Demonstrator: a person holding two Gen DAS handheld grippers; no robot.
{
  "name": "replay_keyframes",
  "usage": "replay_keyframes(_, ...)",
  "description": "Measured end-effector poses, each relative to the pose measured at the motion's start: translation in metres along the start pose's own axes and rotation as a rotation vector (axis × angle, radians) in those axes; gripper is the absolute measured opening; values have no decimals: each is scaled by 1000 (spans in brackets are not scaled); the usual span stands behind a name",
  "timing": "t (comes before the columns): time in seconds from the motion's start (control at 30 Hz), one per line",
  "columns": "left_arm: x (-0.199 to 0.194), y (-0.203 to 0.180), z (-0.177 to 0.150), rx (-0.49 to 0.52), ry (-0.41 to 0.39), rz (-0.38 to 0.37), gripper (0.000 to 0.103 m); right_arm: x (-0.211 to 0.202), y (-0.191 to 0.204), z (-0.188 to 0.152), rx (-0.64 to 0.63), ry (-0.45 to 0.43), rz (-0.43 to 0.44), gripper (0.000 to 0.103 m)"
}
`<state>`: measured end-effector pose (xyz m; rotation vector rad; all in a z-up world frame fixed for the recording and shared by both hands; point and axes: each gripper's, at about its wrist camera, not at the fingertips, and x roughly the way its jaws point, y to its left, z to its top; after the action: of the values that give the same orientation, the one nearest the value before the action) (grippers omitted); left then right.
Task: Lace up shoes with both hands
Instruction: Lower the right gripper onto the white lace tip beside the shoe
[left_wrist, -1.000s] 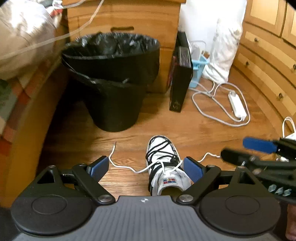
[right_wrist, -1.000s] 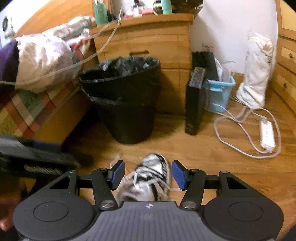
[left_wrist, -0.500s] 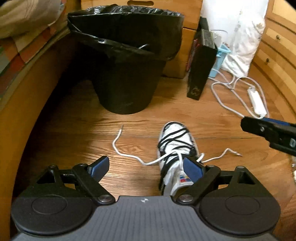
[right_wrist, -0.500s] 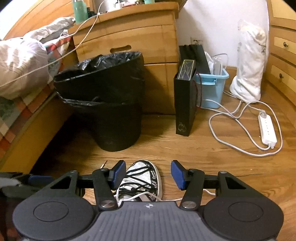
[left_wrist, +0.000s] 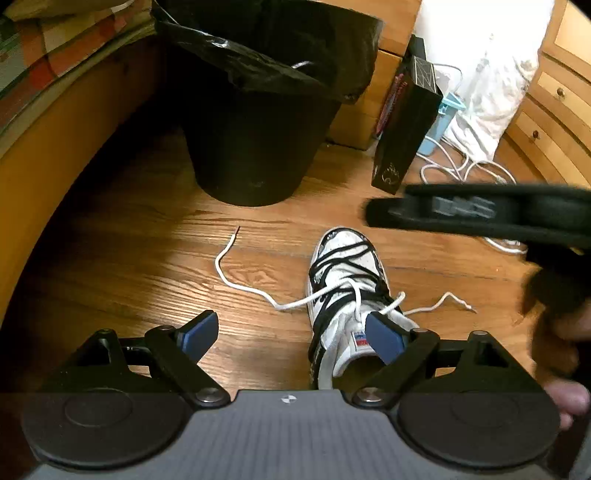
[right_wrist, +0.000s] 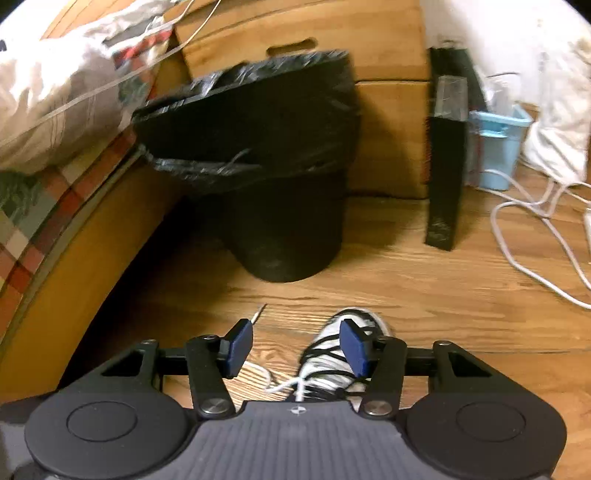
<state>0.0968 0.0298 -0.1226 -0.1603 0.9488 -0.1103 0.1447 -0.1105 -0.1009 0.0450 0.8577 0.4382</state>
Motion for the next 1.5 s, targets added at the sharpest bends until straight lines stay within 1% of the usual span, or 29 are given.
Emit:
replay_keyframes(0.17, 5, 2, -2, 18, 11, -23, 89, 30, 8, 10, -18, 34, 23, 53)
replay_keyframes(0.27, 10, 2, -6, 31, 11, -5, 88, 45, 10, 16, -18, 48, 25, 52)
replay_keyframes(0.3, 10, 4, -6, 21, 14, -9, 86, 49, 9, 17, -16, 55, 28, 52)
replay_keyframes(0.43, 12, 8, -5, -12, 15, -28, 86, 64, 8, 22, -34, 93, 33, 52)
replay_keyframes(0.53, 12, 9, -6, -18, 20, -27, 86, 78, 6, 28, -34, 110, 51, 52)
replay_keyframes(0.6, 12, 10, -8, -27, 23, -32, 85, 90, 7, 31, -47, 123, 24, 52)
replay_keyframes(0.67, 9, 10, -11, -23, 10, -31, 85, 102, 9, 33, -74, 125, -4, 51)
replay_keyframes(0.73, 9, 10, -11, -14, 11, -16, 85, 114, 11, 35, -89, 143, 10, 49)
replay_keyframes(0.87, 7, 7, -11, 19, 12, -4, 85, 138, 19, 40, -118, 200, 57, 48)
replay_keyframes(1.0, 11, 4, -13, 31, 28, 7, 85, 160, 25, 45, -114, 235, 55, 48)
replay_keyframes(1.1, 12, 3, -14, 39, 52, 9, 85, 172, 28, 47, -126, 252, 37, 46)
replay_keyframes(1.17, 14, 1, -14, 36, 74, -8, 85, 178, 28, 49, -109, 258, 41, 46)
replay_keyframes(1.27, 16, -1, -12, 34, 70, -5, 85, 188, 27, 51, -77, 276, 55, 46)
replay_keyframes(1.4, 20, -1, -13, 34, 78, 2, 85, 204, 35, 49, -111, 304, 56, 44)
replay_keyframes(1.43, 22, -1, -14, 36, 87, 7, 85, 209, 38, 49, -119, 313, 56, 43)
replay_keyframes(1.5, 25, -2, -15, 33, 119, 12, 85, 218, 44, 47, -136, 333, 53, 43)
